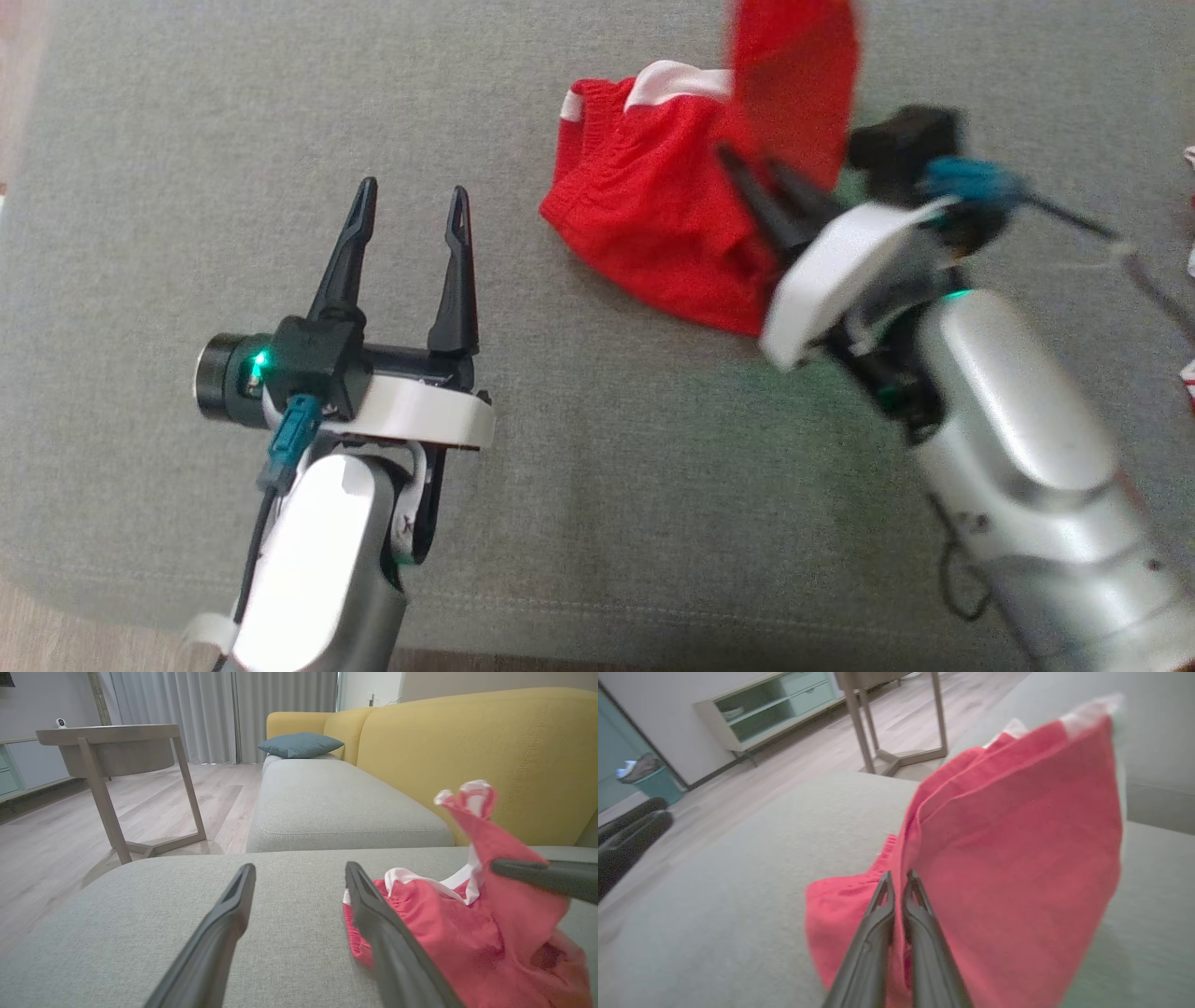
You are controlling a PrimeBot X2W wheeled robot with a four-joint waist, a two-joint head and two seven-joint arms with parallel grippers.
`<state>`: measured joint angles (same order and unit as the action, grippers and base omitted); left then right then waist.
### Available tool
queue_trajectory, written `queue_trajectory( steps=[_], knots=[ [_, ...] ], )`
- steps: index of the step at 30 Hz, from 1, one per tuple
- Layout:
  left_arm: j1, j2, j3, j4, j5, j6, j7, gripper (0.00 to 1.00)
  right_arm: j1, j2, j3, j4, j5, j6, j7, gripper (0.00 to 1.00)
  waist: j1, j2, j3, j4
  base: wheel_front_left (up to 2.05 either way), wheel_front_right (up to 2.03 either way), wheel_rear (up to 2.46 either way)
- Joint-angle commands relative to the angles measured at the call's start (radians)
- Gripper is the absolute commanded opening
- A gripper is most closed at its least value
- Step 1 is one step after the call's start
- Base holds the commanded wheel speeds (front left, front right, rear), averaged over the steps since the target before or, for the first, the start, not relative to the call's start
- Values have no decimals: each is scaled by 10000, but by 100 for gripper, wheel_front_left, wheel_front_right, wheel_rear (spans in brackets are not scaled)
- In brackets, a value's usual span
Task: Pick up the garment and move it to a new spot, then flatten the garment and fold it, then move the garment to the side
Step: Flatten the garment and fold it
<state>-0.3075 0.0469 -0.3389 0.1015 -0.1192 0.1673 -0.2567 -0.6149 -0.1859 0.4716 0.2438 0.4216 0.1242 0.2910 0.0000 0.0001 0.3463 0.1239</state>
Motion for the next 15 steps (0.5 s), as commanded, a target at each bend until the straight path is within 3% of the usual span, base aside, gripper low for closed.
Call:
queue_trajectory(
  steps=[1, 10, 11, 12, 13, 15],
  knots=[
    [-28, 86, 310, -279, -68, 30, -51, 100, -151, 337, 319, -198, 170, 65, -85, 0, 0, -1, 31, 73, 0, 0, 0],
    [-116, 60, 269, -265, -92, 88, -51, 100, -758, 1062, 1861, 1474, 724, 65, -889, 0, 0, -1, 231, 261, 0, 0, 0],
    [-124, 58, 266, -263, -92, 95, -51, 100, -797, 1094, 1931, 1614, 756, 65, -1067, 32, 0, -1, 244, 263, 0, 0, 0],
    [-131, 57, 268, -260, -93, 103, -51, 100, -844, 1117, 2008, 1717, 755, 65, -1264, 81, 0, -1, 252, 258, 0, 0, 0],
    [-137, 54, 286, -251, -85, 123, -51, 100, -930, 1153, 2146, 1759, 698, 65, -1826, 100, 0, -1, 257, 222, 0, 0, 0],
    [-124, 53, 316, -239, -71, 136, -51, 100, -986, 1142, 2314, 1644, 601, 65, -2451, 100, 0, -1, 236, 159, 0, 0, 0]
  ],
)
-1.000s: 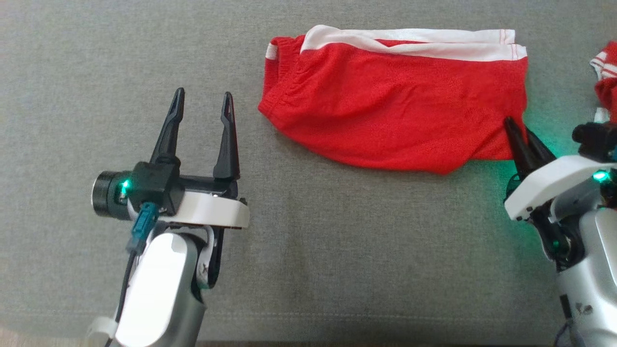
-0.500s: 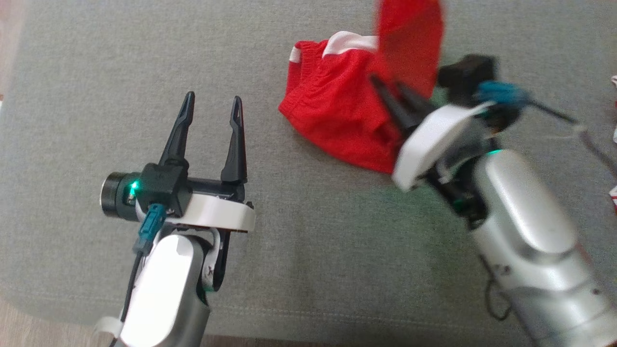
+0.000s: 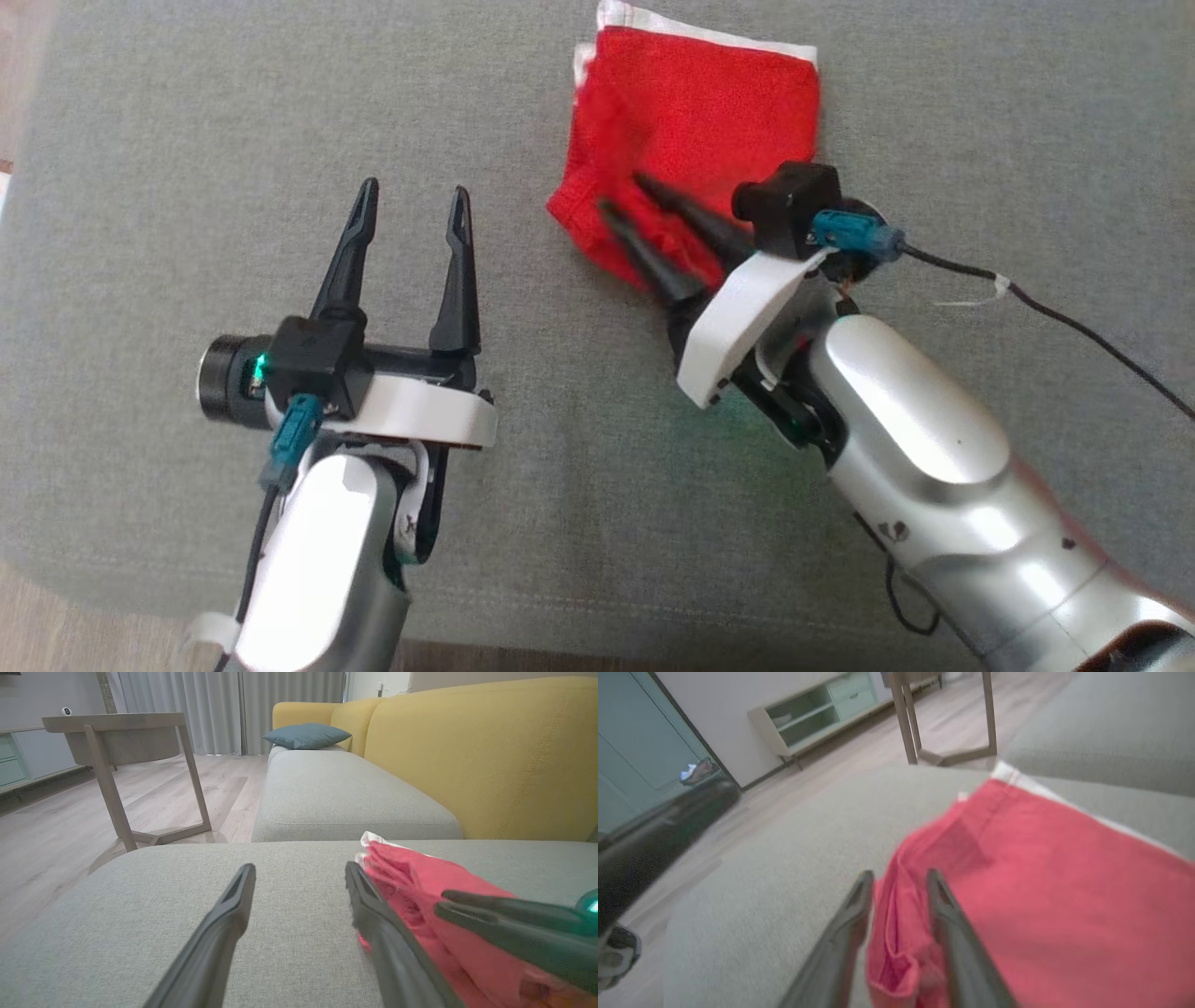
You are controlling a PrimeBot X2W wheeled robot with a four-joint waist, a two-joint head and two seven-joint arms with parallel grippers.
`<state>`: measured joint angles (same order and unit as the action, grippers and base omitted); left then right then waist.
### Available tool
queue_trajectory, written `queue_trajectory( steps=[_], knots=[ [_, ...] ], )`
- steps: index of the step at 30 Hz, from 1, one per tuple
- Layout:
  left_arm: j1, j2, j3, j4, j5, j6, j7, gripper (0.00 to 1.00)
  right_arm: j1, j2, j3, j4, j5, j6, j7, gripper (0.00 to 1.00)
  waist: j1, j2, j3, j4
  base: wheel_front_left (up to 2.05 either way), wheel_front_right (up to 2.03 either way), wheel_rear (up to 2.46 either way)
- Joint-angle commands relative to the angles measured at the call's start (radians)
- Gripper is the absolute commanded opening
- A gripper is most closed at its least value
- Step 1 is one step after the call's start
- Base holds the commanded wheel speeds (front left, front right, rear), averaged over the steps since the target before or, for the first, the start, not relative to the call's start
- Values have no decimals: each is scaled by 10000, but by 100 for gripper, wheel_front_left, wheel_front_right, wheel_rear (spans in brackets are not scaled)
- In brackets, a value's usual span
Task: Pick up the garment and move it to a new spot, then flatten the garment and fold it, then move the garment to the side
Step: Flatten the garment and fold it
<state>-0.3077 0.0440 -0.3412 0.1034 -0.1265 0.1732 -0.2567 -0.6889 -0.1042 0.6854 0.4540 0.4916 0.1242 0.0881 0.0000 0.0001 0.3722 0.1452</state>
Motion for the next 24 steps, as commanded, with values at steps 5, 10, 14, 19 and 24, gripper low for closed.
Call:
queue_trajectory(
  steps=[5, 10, 14, 19, 24],
  knots=[
    [-61, 83, 399, -236, 52, 80, -51, 100, -129, 32, 190, -963, -276, 65, -1604, 100, 0, -1, -121, -255, 0, 0, 0],
    [10, 126, 507, -184, 116, 77, -51, 100, 606, -586, -1096, -1695, -703, 65, -2582, 100, 0, -1, -313, -580, 0, 0, 0],
    [122, 233, 650, -126, 130, 79, -51, 100, 1731, -941, -2853, -2222, -1257, 65, -2787, 100, 0, -1, -558, -861, 0, 0, 0],
    [296, 411, 802, -71, 136, 72, -51, 100, 3275, -1029, -4828, -3038, -1874, 65, -2537, 100, 0, -1, -863, -1151, 0, 0, 0],
    [538, 573, 847, 36, 136, 44, -51, 100, 4529, -812, -5789, -3962, -2282, 65, -2132, 100, 0, -1, -1227, -1324, 0, 0, 0]
  ],
)
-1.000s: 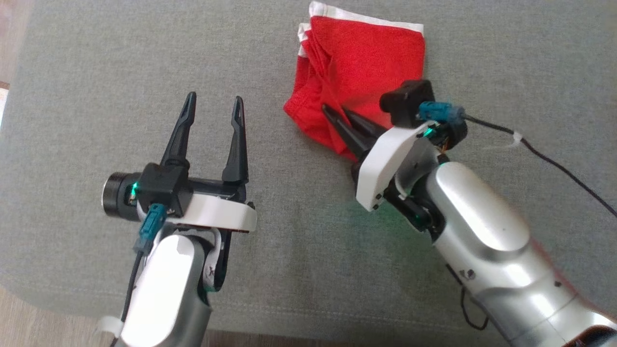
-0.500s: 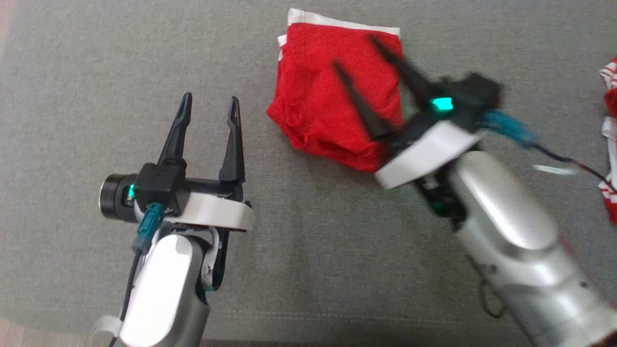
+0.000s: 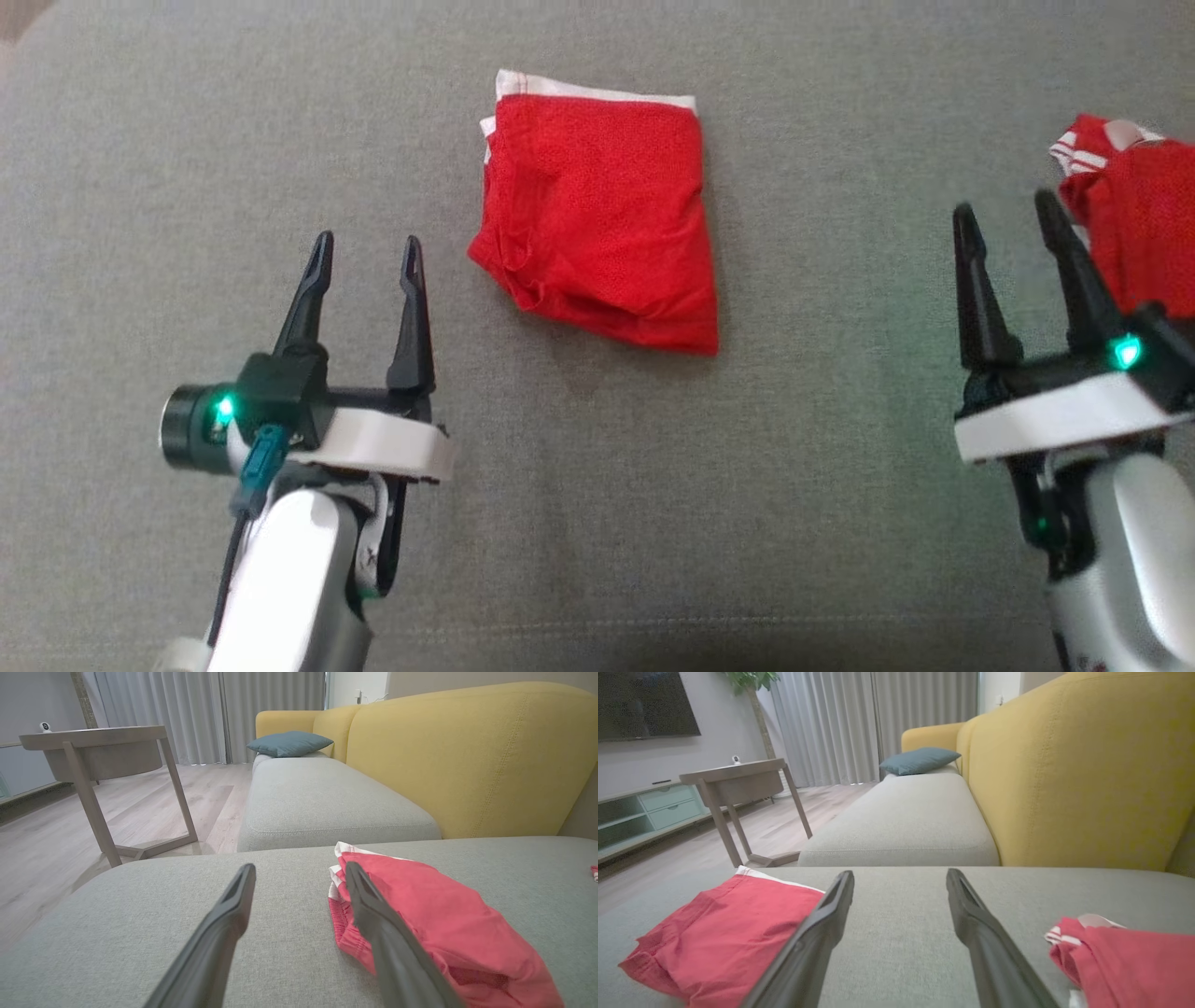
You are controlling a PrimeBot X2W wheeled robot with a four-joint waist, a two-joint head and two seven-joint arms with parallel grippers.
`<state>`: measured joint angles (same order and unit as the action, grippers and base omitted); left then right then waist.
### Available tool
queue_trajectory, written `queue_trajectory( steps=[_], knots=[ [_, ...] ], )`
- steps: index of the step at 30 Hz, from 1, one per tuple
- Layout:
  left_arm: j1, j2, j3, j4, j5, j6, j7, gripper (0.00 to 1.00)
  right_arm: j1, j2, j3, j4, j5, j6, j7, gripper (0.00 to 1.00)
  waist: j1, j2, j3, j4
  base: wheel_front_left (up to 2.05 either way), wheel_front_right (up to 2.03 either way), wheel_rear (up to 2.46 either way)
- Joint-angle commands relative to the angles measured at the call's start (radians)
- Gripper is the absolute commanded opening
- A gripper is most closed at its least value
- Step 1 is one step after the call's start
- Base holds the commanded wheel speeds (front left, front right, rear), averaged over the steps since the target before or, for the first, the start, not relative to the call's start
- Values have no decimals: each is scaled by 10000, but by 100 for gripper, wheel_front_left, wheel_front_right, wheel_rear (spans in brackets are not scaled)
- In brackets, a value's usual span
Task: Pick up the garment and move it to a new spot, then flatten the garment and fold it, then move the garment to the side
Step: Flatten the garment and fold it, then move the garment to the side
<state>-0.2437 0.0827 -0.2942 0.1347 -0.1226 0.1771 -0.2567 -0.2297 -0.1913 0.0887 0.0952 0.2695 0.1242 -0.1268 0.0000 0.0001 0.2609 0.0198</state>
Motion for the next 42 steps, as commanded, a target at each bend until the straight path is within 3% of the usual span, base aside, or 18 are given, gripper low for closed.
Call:
queue_trajectory(
  steps=[1, 19, 42],
  knots=[
    [-43, 215, 374, -233, 89, -6, -51, 100, 149, 123, 80, -527, -98, 65, 99, 100, 0, -1, -201, -95, 0, 0, 0],
    [1477, 651, 440, -161, -220, 125, 181, 100, 2602, 945, -603, -2089, -662, 65, 1163, 100, 0, -1, -1725, -80, 0, 0, 0],
    [2094, 825, 341, -414, -424, 322, 471, 100, 3245, 1243, -775, -2571, -816, 65, 1665, 100, 0, -1, -2286, -62, 0, 0, 0]
  ],
)
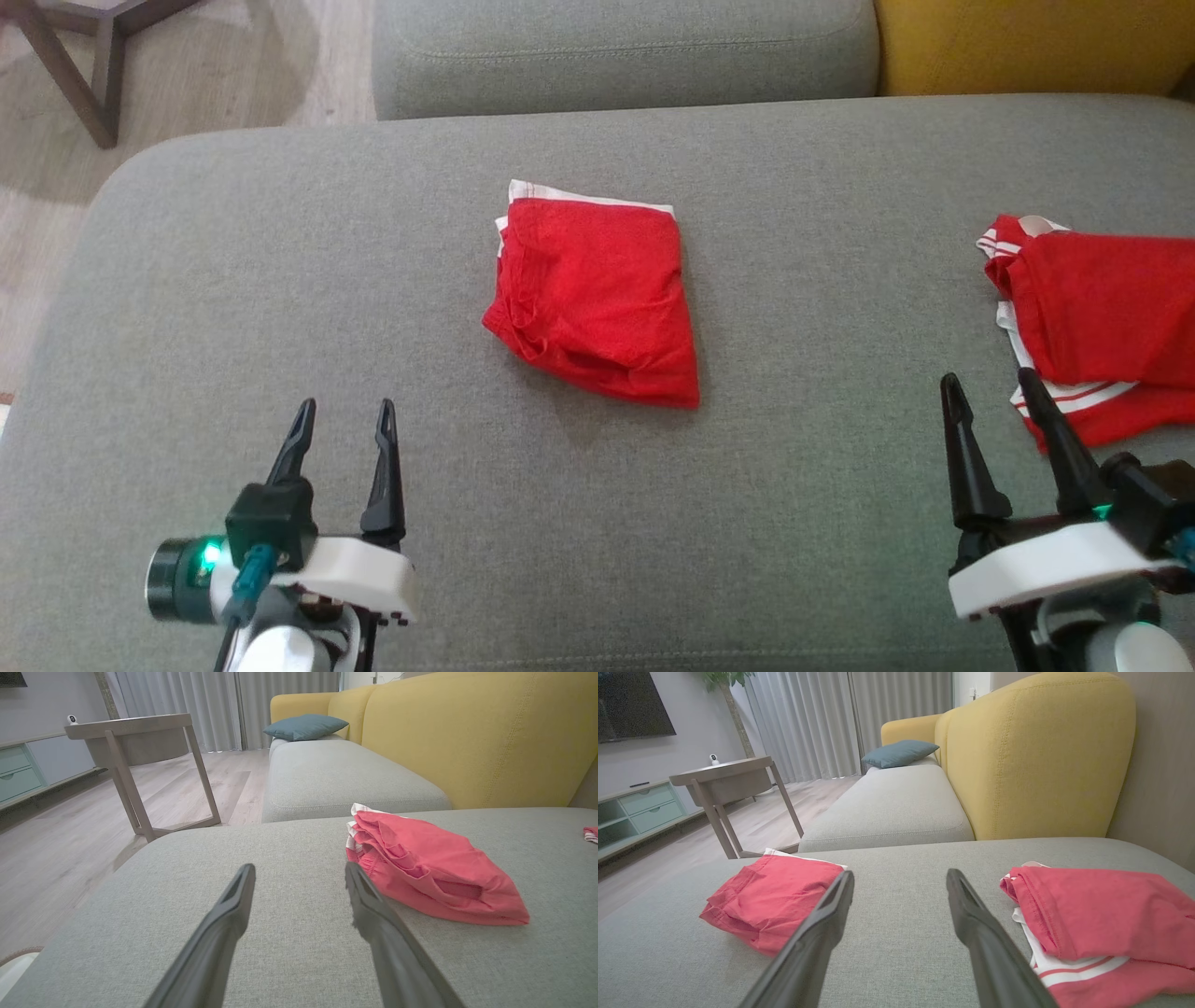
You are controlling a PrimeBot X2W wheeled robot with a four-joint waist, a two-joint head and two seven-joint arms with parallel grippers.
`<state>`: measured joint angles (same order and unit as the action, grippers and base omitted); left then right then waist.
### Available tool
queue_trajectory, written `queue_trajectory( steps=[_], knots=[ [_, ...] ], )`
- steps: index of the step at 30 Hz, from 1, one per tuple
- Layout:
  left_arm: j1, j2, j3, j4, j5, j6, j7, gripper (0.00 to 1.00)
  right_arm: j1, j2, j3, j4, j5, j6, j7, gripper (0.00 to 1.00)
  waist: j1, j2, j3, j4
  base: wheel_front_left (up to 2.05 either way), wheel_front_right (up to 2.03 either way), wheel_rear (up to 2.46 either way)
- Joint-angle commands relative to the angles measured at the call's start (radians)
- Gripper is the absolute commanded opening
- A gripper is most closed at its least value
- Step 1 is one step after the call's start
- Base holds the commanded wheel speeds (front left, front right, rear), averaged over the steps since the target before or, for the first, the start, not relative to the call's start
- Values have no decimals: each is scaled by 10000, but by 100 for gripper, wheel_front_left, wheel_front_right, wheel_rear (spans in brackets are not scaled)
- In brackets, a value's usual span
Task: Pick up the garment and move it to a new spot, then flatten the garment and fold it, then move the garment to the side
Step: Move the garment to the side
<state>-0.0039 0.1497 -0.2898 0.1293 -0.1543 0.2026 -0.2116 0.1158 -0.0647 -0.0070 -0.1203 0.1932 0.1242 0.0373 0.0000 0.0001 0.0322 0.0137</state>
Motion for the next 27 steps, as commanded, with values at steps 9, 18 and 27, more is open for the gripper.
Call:
queue_trajectory(
  steps=[9, 18, 27],
  knots=[
    [-385, 194, 216, -337, -113, 115, 21, 100, -225, 12, 131, -443, -67, 65, 58, 100, 0, -1, 34, 29, 0, 0, 0],
    [-515, 178, 135, -370, -132, 164, -30, 100, -261, 35, 84, -494, -86, 65, 37, 100, 0, -1, 117, 93, 0, 0, 0],
    [-1508, 49, -63, -556, 47, 116, -228, 100, -1154, -320, 251, 101, 95, 65, 43, 100, 0, -1, 1236, 666, 0, 0, 0]
  ],
)
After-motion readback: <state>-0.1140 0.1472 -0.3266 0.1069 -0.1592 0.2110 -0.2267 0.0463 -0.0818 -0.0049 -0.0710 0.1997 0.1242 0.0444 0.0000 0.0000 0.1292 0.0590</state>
